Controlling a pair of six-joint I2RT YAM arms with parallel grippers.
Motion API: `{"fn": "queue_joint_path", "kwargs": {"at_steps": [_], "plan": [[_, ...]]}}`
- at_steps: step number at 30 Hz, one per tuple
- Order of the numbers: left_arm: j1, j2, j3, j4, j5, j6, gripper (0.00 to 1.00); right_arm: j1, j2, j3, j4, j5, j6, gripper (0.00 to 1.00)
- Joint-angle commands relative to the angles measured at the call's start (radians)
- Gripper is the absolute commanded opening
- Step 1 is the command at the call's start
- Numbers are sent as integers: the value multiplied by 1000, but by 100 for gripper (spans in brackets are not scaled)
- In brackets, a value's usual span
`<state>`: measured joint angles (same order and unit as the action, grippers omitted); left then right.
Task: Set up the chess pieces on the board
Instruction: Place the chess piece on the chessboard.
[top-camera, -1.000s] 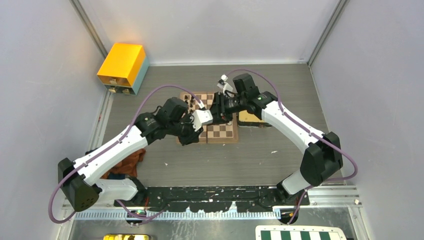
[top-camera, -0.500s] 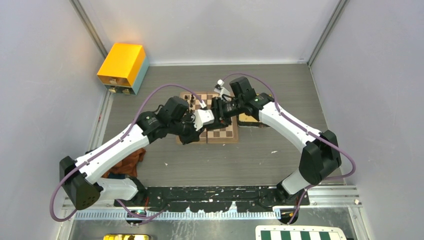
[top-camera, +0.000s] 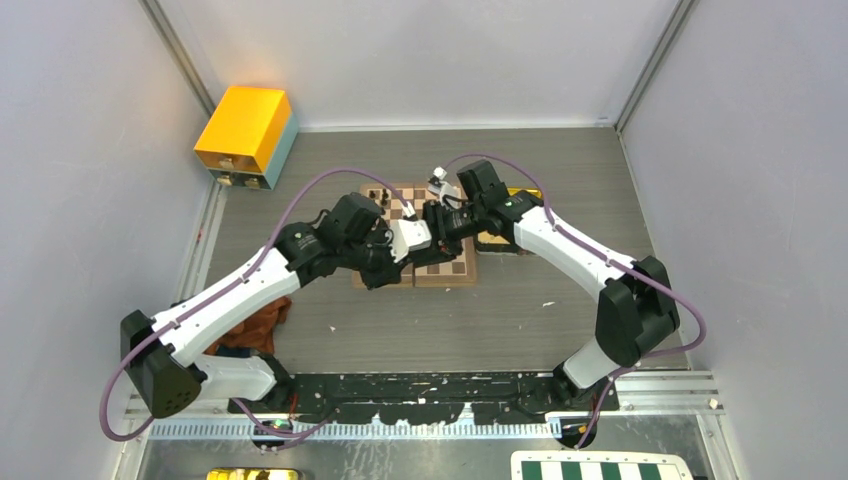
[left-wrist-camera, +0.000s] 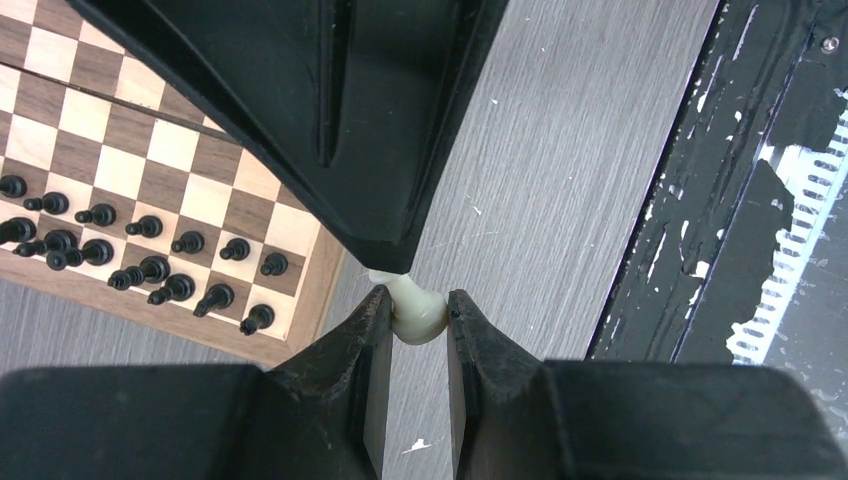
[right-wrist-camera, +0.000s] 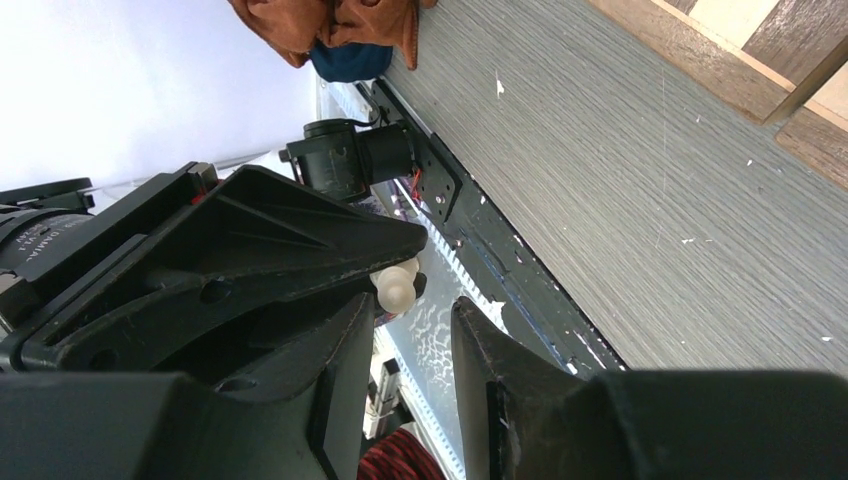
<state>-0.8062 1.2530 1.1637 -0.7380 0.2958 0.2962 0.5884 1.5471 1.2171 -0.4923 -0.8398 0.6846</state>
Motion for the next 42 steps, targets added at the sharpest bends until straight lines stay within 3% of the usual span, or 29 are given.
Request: {"fn": "queue_joint_path", "kwargs": {"at_steps": [1, 12, 24, 31, 36, 39, 42], "plan": [[-11, 1, 50, 18, 2, 7, 0, 8, -4, 11, 53, -35, 13, 40], [-22, 11, 53, 23, -1, 7, 0, 10, 3, 13, 61, -44, 15, 38], [-28, 14, 50, 28, -7, 6, 0, 13, 11, 9, 64, -60, 13, 27], [-28, 17, 50, 26, -10, 10, 0, 16, 15, 7, 63, -67, 9, 20], [-28, 16, 46, 29, -29, 3, 0, 17, 17, 5, 62, -70, 6, 6], [-28, 9, 37, 42, -57, -15, 5, 18, 16, 9, 59, -70, 3, 1], [-28, 4, 26, 59, -74, -32, 25, 18, 13, 12, 55, -68, -3, 1]]}}
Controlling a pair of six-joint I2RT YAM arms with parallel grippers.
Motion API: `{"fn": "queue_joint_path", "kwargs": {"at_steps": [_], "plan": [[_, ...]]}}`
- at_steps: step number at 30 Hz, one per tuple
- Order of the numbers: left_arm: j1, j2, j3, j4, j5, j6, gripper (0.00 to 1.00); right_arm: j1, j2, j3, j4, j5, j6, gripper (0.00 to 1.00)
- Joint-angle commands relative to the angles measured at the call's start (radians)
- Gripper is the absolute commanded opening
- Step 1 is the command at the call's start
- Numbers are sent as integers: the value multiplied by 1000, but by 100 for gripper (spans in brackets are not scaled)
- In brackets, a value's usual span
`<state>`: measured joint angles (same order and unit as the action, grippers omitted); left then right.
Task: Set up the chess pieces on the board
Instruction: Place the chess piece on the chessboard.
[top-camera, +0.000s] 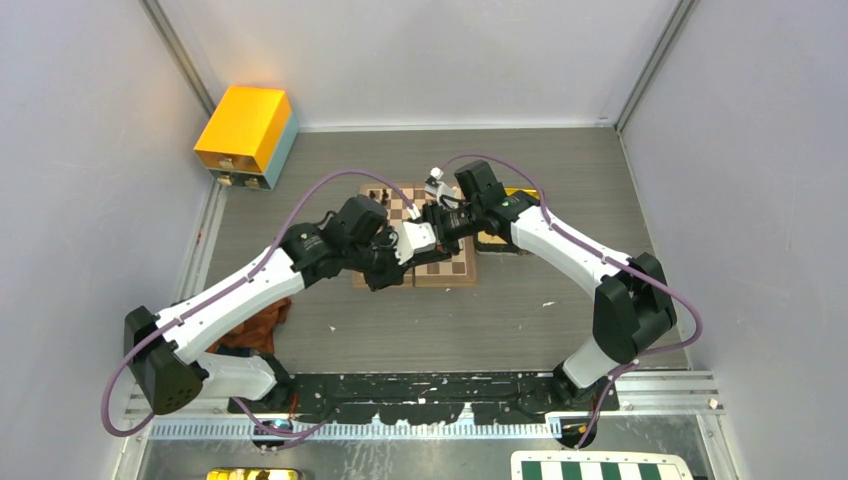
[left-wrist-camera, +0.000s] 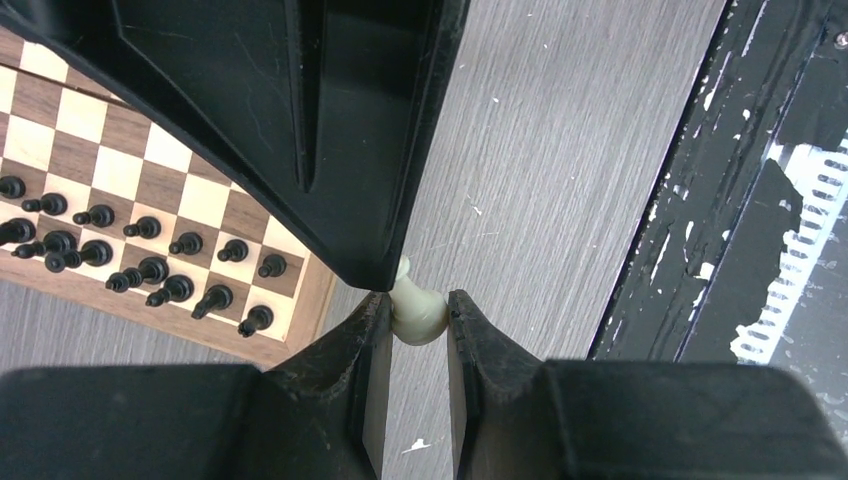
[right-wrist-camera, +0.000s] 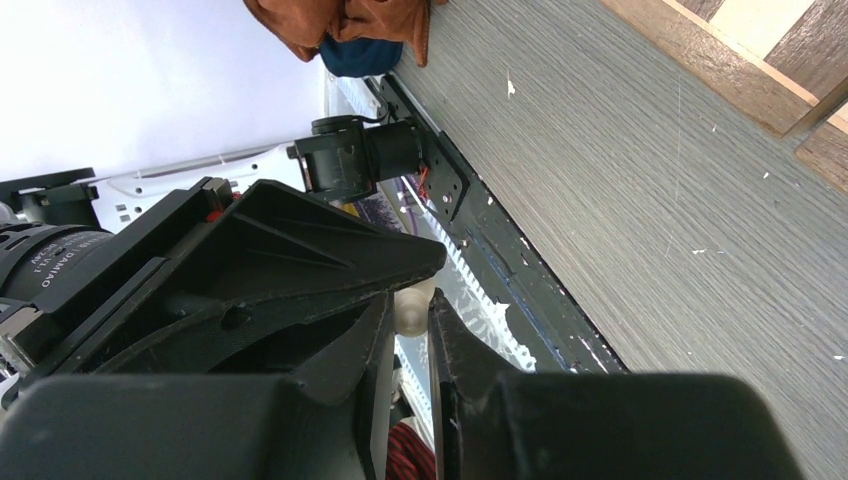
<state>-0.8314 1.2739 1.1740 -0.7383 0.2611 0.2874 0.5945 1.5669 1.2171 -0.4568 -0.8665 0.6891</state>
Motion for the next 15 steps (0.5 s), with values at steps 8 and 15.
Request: {"fn": "queue_joint_path", "kwargs": {"at_steps": [8, 15], "plan": [[-3, -33, 1, 83, -64, -57, 51, 12, -17, 25, 0, -26, -30, 1], [-3, -51, -10, 91, -63, -93, 66, 11, -32, 40, -6, 3, -38, 1]]}}
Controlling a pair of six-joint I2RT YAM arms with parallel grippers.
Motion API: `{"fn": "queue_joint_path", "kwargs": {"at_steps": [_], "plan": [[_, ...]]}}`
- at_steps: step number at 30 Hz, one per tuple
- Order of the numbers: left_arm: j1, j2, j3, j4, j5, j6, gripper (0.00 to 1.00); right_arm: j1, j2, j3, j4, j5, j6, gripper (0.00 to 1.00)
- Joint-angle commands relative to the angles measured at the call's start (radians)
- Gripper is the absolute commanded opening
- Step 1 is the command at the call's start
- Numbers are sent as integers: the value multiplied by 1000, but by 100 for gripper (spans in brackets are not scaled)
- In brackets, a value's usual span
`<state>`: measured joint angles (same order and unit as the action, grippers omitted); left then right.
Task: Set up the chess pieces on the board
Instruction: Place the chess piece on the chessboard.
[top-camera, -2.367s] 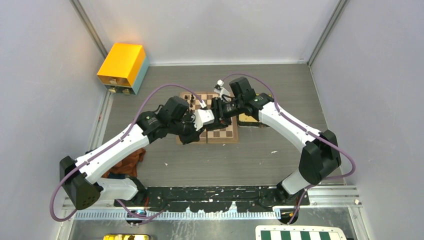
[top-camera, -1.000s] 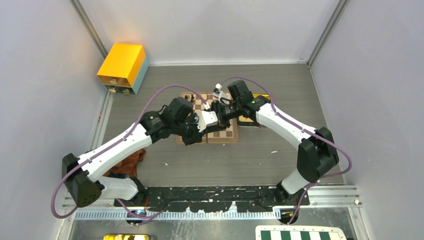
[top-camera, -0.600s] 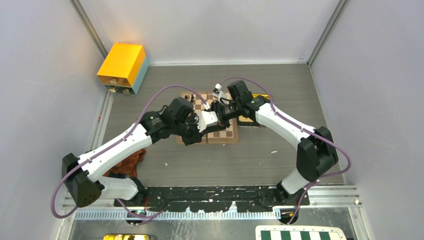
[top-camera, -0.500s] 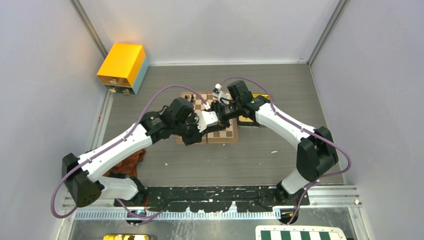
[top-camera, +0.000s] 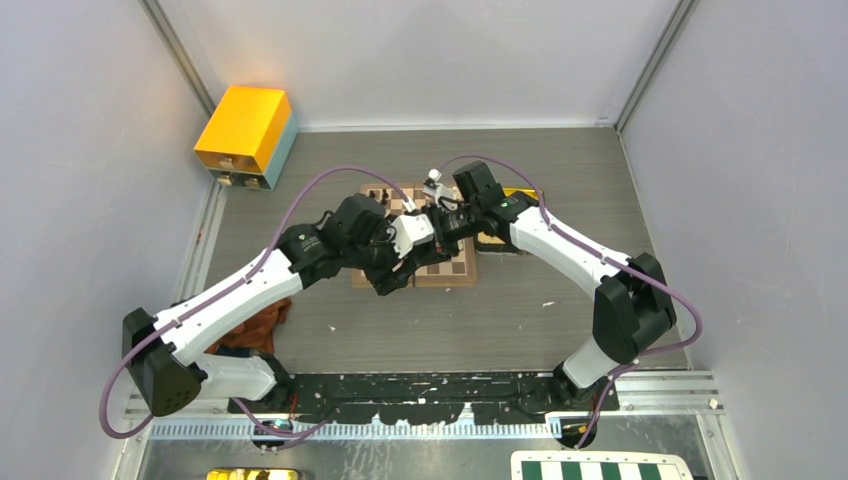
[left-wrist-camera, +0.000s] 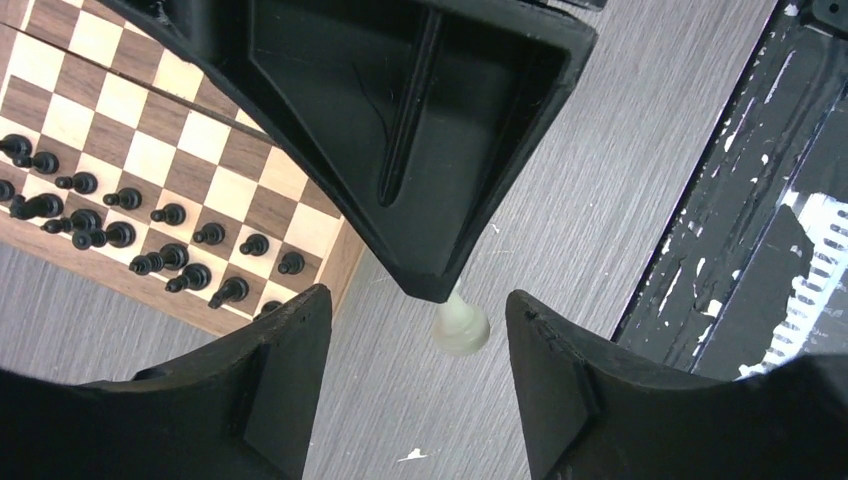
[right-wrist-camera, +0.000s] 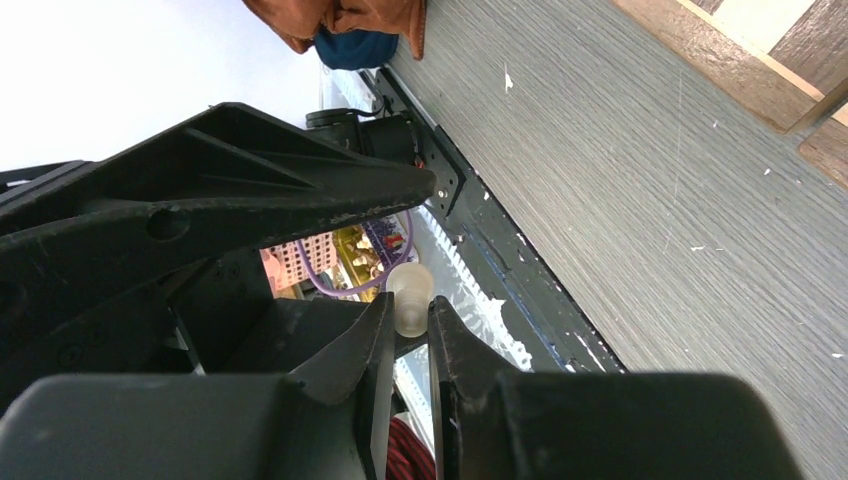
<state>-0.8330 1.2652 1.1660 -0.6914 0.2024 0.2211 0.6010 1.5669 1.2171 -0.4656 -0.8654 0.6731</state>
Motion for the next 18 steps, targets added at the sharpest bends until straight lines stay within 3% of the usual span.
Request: {"fn": "queue_joint_path", "kwargs": {"at_steps": [1, 8, 18], "plan": [[-2, -45, -2, 43, -7, -32, 66, 3, -36, 42, 2, 11, -23, 1], [-1, -117, -38, 96, -93, -127, 67, -2, -33, 110, -123, 179, -129, 1], [0, -179, -56, 131, -236, -305, 67, -2, 44, 244, -335, 702, -353, 1]]}}
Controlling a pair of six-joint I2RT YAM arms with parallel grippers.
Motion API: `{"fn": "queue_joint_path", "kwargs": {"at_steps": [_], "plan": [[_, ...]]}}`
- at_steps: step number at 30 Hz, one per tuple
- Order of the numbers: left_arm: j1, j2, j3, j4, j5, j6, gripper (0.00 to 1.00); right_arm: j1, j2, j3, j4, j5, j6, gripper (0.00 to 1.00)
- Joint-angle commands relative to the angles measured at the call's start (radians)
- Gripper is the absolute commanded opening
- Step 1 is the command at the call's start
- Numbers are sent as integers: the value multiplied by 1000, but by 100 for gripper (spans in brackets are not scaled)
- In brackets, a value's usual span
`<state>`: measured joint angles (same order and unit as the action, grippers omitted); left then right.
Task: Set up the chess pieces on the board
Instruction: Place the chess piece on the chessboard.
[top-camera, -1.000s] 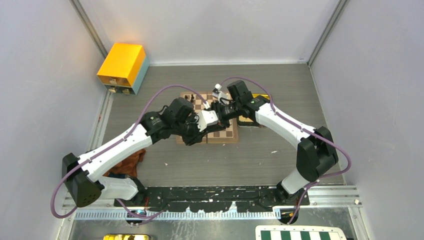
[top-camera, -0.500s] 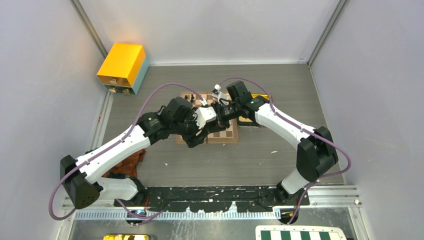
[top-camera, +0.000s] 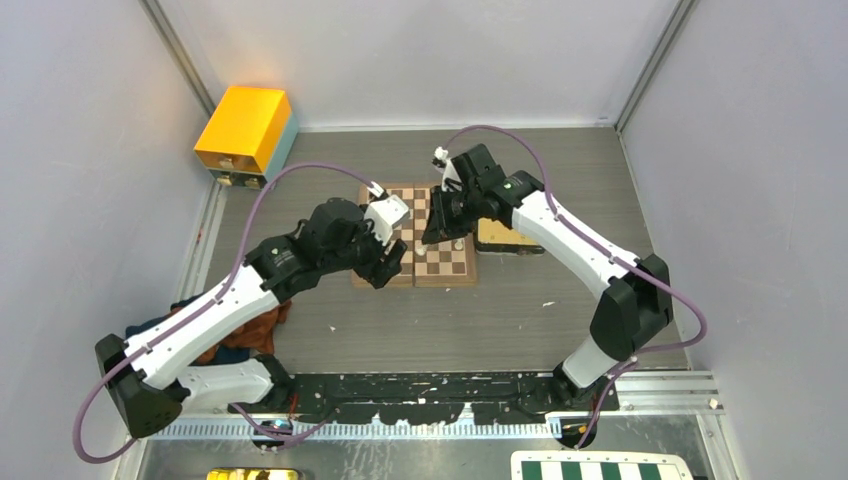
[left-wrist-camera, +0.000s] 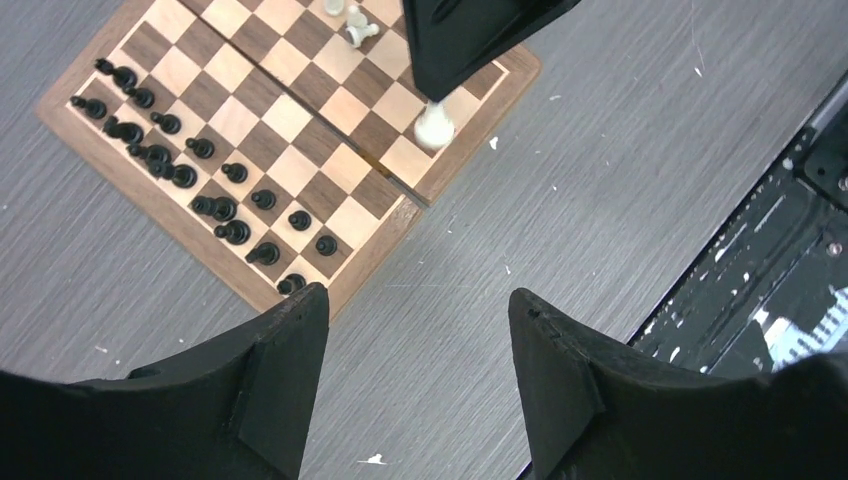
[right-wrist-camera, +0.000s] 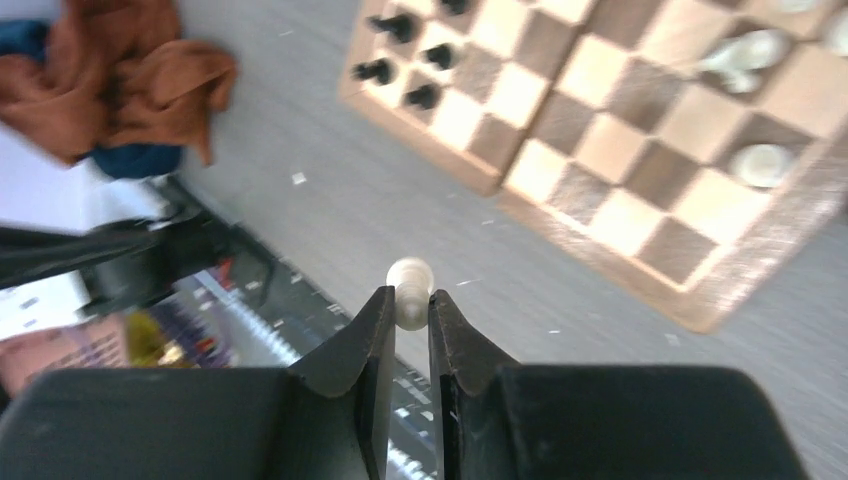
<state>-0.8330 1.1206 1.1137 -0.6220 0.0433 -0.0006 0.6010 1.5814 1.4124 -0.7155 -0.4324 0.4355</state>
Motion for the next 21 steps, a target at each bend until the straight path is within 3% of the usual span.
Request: {"fn": "queue_joint_path", "kwargs": {"at_steps": [1, 10, 21], "plan": [[0, -38, -5, 62, -85, -90, 67, -2, 36, 45, -84, 308, -125, 1], [0, -60, -22, 65, -93, -111, 67, 0, 69, -28, 17, 597, -167, 1], [0, -70, -53, 69, -85, -115, 66, -1, 115, -28, 109, 686, -186, 1]]}}
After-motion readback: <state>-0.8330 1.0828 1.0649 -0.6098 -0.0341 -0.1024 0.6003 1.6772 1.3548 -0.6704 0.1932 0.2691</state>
